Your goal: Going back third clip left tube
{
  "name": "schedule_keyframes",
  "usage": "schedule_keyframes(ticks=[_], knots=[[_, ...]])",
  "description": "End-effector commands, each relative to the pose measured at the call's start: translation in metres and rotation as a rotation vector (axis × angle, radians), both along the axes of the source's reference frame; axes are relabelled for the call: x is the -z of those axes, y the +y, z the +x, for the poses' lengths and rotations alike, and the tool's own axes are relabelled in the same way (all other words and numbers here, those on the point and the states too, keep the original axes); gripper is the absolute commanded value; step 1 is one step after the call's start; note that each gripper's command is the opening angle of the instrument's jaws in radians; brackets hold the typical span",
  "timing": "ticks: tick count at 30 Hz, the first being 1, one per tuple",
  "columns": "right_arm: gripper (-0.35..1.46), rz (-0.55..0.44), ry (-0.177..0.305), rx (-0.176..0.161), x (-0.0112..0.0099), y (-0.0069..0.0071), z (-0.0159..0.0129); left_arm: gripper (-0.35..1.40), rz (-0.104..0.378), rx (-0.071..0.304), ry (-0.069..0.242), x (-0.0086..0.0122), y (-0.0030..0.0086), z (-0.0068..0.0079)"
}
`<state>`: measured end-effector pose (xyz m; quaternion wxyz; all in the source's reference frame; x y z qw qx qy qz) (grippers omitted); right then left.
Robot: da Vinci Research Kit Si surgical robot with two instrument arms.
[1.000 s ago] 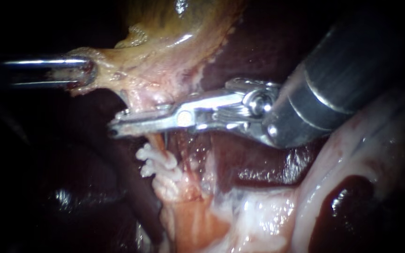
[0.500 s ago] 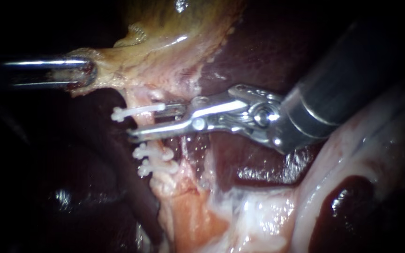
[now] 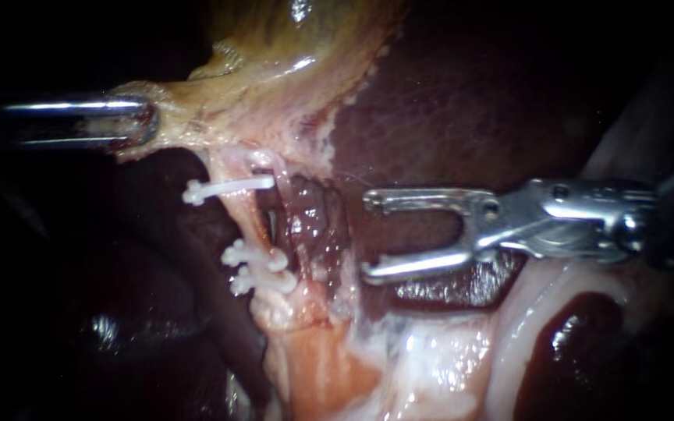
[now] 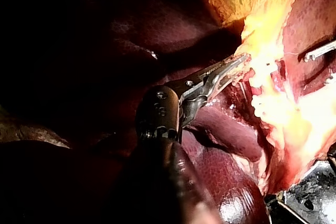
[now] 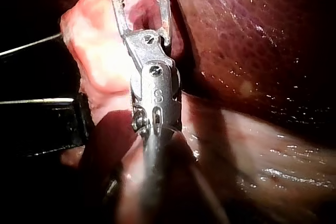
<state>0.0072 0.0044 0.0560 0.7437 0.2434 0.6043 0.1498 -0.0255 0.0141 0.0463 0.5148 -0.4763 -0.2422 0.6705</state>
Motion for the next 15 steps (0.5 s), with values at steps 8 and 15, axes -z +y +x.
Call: schedule_keyframes(ticks=[8,15], knots=[[0.50,-0.015,0.005,0.006,0.0001,0.0001,-0.0007,-0.35,-0.001,0.003,0.003,-0.0003,-0.0001,-0.0004],[0.50,-0.013,0.007,0.009,0.0003,0.0003,-0.0010,-0.35,-0.014,0.002,-0.001,-0.0031,-0.0011,-0.0028]])
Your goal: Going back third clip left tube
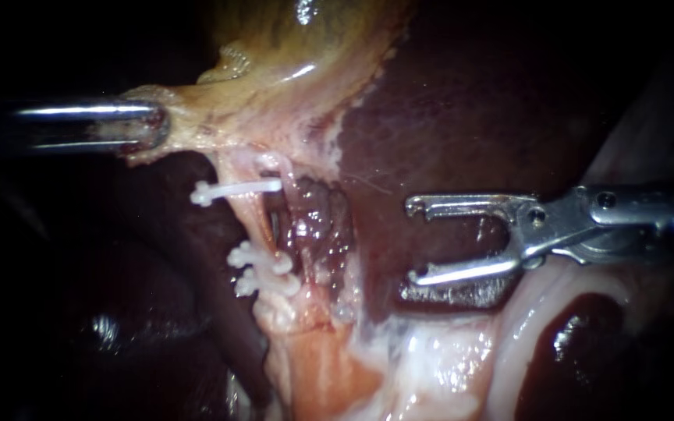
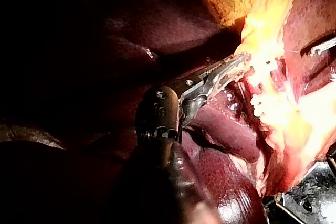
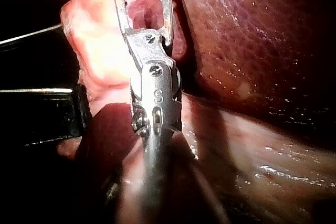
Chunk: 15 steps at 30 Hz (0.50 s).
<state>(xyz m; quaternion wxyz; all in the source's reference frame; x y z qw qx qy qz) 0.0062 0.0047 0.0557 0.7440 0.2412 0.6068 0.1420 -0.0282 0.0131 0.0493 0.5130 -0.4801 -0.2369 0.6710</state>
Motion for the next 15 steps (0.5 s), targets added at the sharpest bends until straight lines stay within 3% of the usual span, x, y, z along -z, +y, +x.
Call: schedule_keyframes(ticks=[1,6,15], knots=[[0.50,0.001,0.001,0.001,0.0000,0.0000,0.0000,-0.35,-0.001,-0.007,-0.001,-0.0005,-0.0001,-0.0004],[0.50,0.001,0.001,0.002,0.0000,0.0000,-0.0001,-0.35,-0.002,-0.022,-0.003,-0.0027,-0.0002,-0.0022],[0.50,0.003,0.005,0.008,0.0003,-0.0001,-0.0002,-0.35,-0.001,-0.024,-0.001,-0.0026,-0.0003,-0.0022]])
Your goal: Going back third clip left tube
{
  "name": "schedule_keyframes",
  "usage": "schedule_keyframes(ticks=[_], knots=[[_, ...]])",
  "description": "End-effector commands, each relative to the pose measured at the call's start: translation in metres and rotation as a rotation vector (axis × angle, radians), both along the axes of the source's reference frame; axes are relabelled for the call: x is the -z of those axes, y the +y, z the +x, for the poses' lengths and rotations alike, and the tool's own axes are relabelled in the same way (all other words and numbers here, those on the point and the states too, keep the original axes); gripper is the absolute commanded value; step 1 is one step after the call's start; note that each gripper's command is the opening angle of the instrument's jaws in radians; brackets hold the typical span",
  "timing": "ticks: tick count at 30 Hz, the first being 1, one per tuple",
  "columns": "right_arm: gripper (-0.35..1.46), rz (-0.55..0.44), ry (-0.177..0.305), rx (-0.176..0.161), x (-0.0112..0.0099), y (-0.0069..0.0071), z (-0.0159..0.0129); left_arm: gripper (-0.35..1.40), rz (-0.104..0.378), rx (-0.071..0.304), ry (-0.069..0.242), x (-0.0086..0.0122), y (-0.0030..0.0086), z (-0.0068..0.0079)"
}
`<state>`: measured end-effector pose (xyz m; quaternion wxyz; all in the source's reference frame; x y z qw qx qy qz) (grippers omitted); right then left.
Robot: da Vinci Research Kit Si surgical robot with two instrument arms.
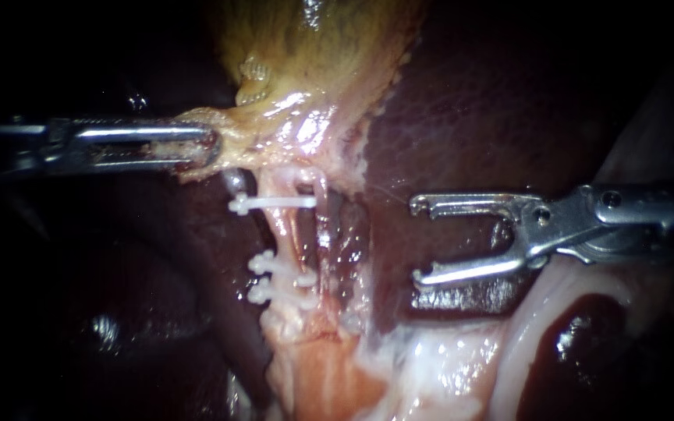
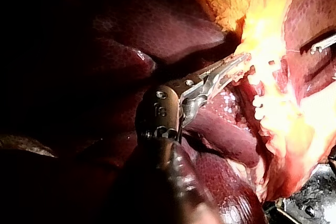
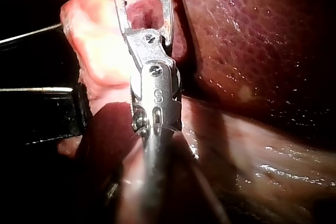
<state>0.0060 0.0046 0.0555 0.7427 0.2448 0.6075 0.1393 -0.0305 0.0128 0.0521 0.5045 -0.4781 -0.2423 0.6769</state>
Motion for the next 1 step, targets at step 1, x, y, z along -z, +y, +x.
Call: schedule_keyframes(ticks=[1], knots=[[0.50,-0.004,0.005,0.006,0.0003,0.0000,0.0002,-0.35,0.001,-0.001,0.000,0.0001,0.0000,0.0002]])
